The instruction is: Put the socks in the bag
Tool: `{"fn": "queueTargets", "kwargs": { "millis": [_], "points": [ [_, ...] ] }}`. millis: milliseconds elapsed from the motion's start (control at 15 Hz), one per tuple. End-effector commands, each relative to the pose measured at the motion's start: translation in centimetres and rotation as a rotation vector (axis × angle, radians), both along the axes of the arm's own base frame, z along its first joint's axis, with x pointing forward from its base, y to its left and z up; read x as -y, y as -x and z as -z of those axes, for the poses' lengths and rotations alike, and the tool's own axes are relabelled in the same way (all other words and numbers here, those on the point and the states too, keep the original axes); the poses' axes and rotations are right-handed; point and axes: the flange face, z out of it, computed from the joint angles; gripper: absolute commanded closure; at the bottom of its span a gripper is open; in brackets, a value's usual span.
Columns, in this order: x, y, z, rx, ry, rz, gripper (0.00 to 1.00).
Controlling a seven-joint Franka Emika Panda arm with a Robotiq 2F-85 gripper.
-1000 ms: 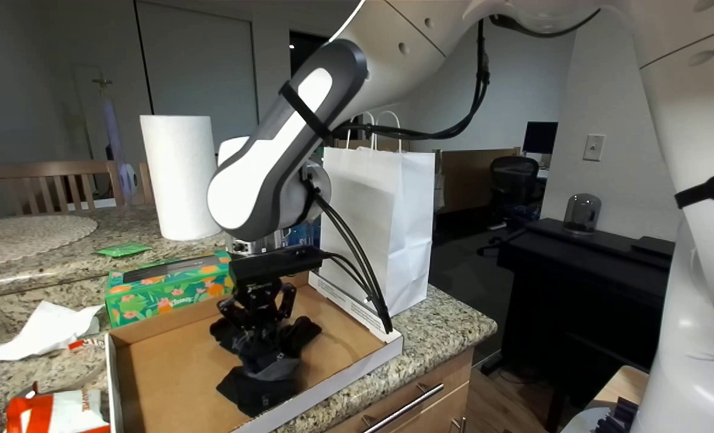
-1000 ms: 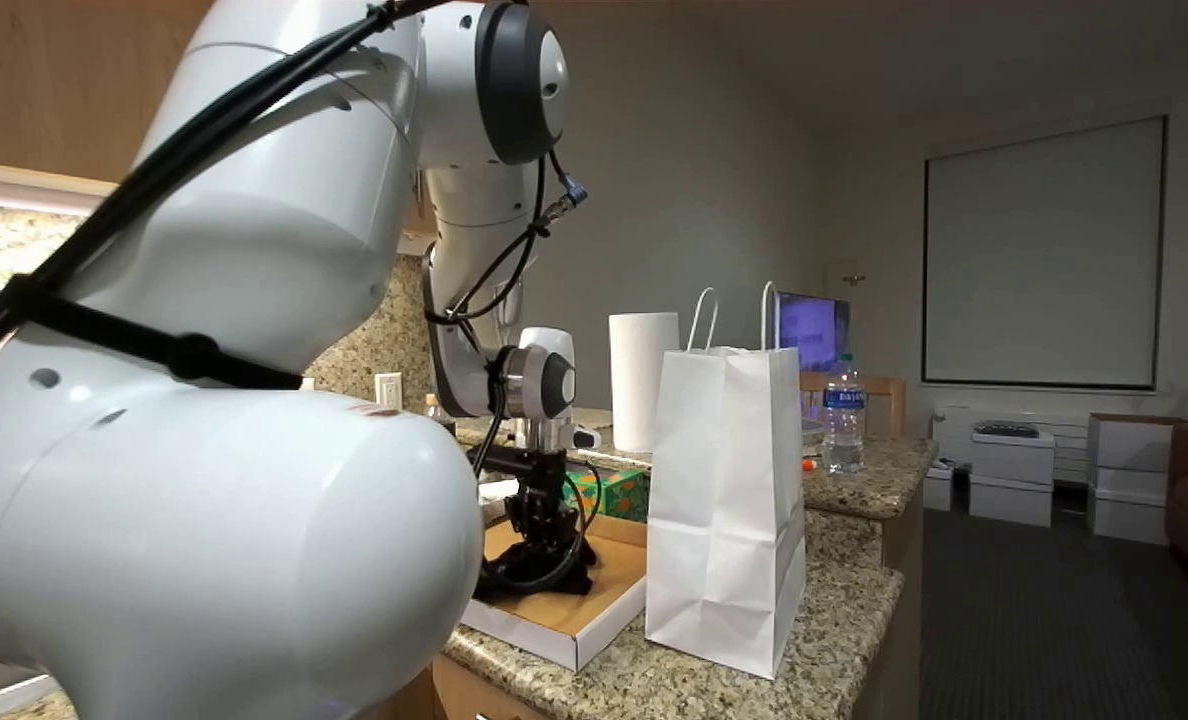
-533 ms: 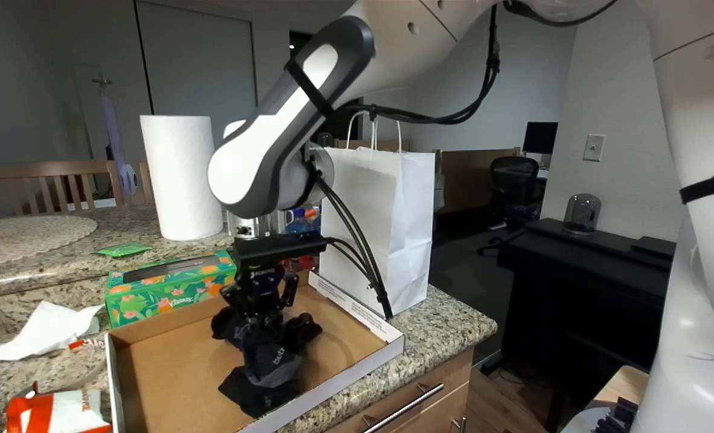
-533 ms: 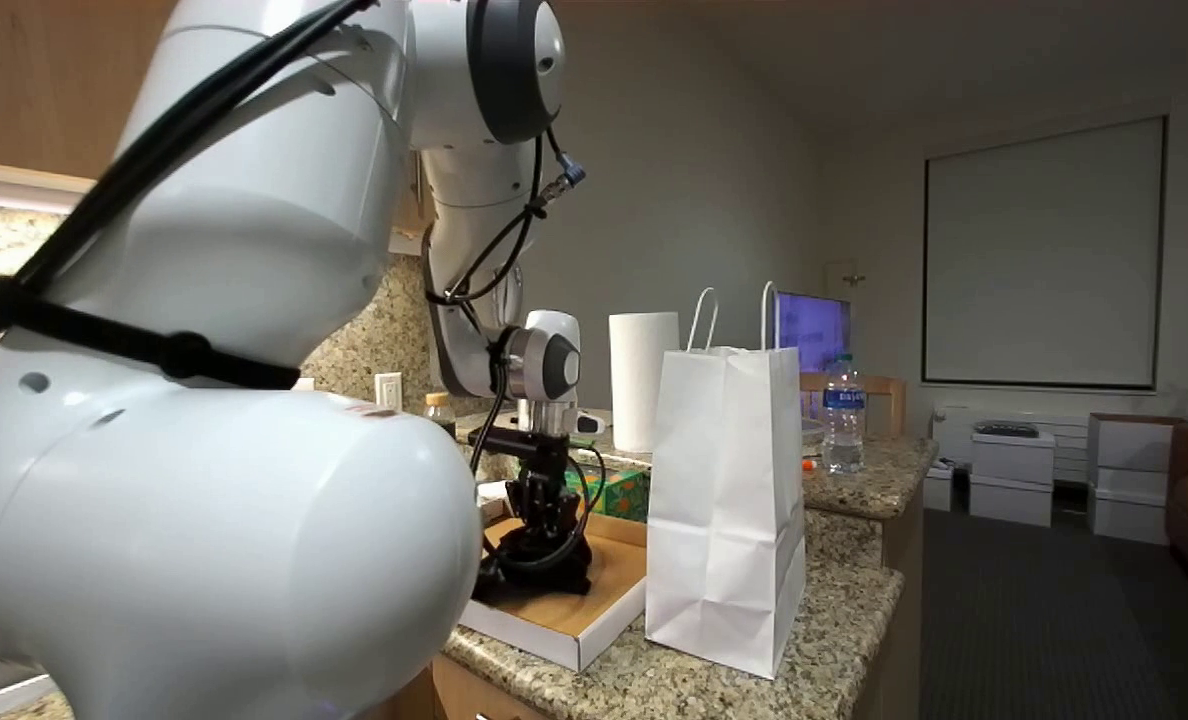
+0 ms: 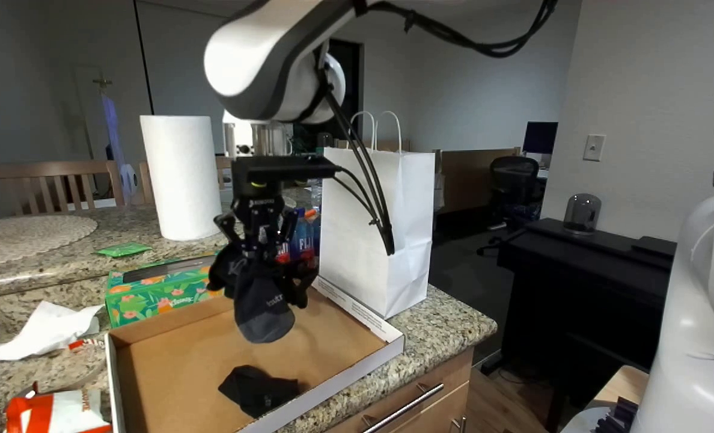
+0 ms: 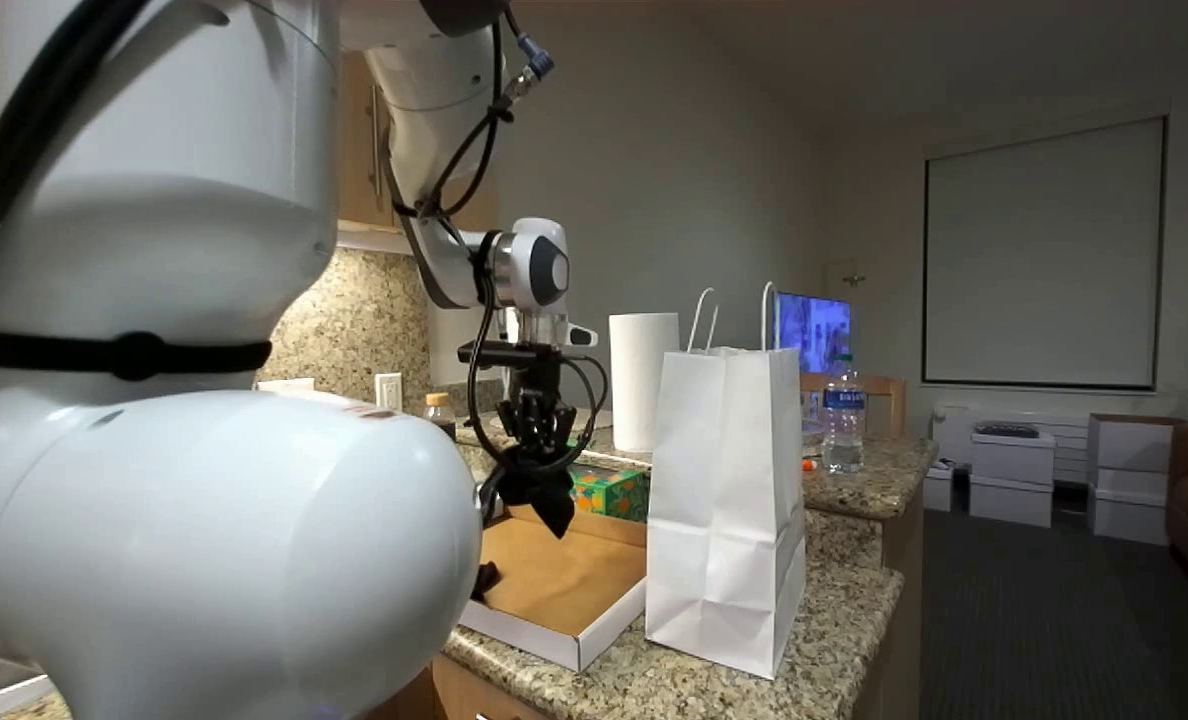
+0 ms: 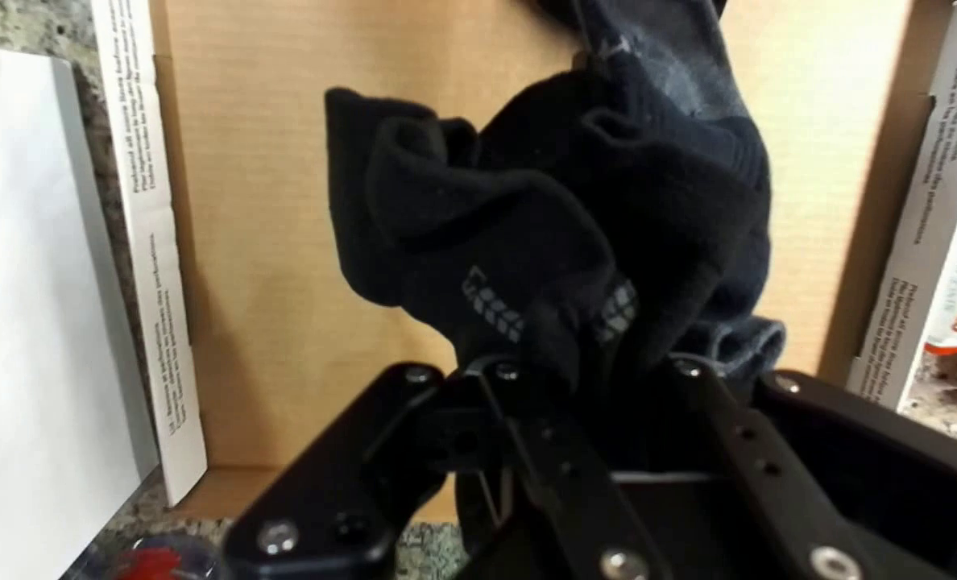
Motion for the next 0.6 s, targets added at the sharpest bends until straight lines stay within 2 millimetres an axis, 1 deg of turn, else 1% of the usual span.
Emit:
{"fn": "queueTargets", "kwargs": {
  "millis": [0,267,533],
  "points": [
    [1.8,1.4,-5.3,0.024,-0.045,-0.046,0.89],
    [3.0,2.0,-10.4,0.027,-0.077,-0.071,0.89],
    [4.3,3.2,-17.1,0.046,-0.094,-0.04,0.89]
  ]
}}
